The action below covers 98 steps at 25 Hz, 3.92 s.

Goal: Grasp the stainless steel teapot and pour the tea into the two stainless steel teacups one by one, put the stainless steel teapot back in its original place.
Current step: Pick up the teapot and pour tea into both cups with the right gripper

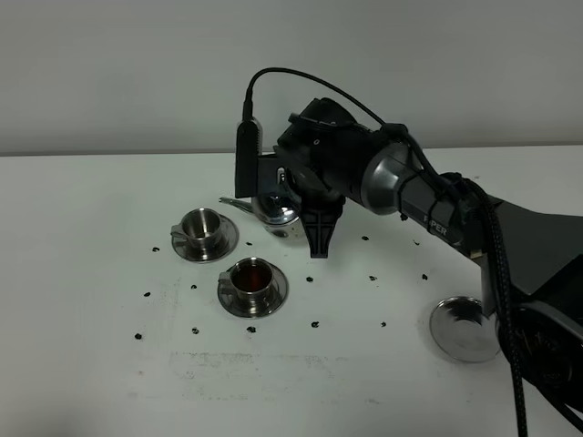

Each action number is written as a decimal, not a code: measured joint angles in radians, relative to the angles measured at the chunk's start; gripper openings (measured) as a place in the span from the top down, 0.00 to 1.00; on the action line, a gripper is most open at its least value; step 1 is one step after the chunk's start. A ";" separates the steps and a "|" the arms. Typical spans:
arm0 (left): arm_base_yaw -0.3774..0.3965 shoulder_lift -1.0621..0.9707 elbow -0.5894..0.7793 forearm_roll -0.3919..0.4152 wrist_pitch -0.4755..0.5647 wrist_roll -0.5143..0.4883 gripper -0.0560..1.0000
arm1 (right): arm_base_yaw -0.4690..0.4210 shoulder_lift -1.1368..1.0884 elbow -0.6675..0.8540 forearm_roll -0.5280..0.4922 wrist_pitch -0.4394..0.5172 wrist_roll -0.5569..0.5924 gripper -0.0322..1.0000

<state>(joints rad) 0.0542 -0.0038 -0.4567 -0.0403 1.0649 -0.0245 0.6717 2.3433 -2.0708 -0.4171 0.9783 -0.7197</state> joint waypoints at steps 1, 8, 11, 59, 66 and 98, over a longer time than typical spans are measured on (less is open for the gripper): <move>0.000 0.000 0.000 0.000 0.000 0.000 0.47 | 0.004 0.004 -0.001 -0.013 -0.006 -0.004 0.78; 0.000 0.000 0.000 0.000 0.000 0.000 0.47 | 0.031 0.027 -0.004 -0.089 -0.056 -0.014 0.78; 0.000 0.000 0.000 0.000 0.000 0.000 0.47 | 0.035 0.041 -0.004 -0.122 -0.069 -0.014 0.78; 0.000 0.000 0.000 0.000 0.000 0.000 0.47 | 0.046 0.081 -0.004 -0.363 -0.228 -0.052 0.78; 0.000 0.000 0.000 0.000 0.000 0.000 0.47 | 0.046 0.095 -0.004 -0.371 -0.232 -0.077 0.78; 0.000 0.000 0.000 0.000 0.000 0.000 0.47 | 0.061 0.096 -0.004 -0.471 -0.239 -0.118 0.78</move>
<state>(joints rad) 0.0542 -0.0038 -0.4567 -0.0403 1.0649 -0.0245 0.7329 2.4390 -2.0749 -0.8883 0.7390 -0.8374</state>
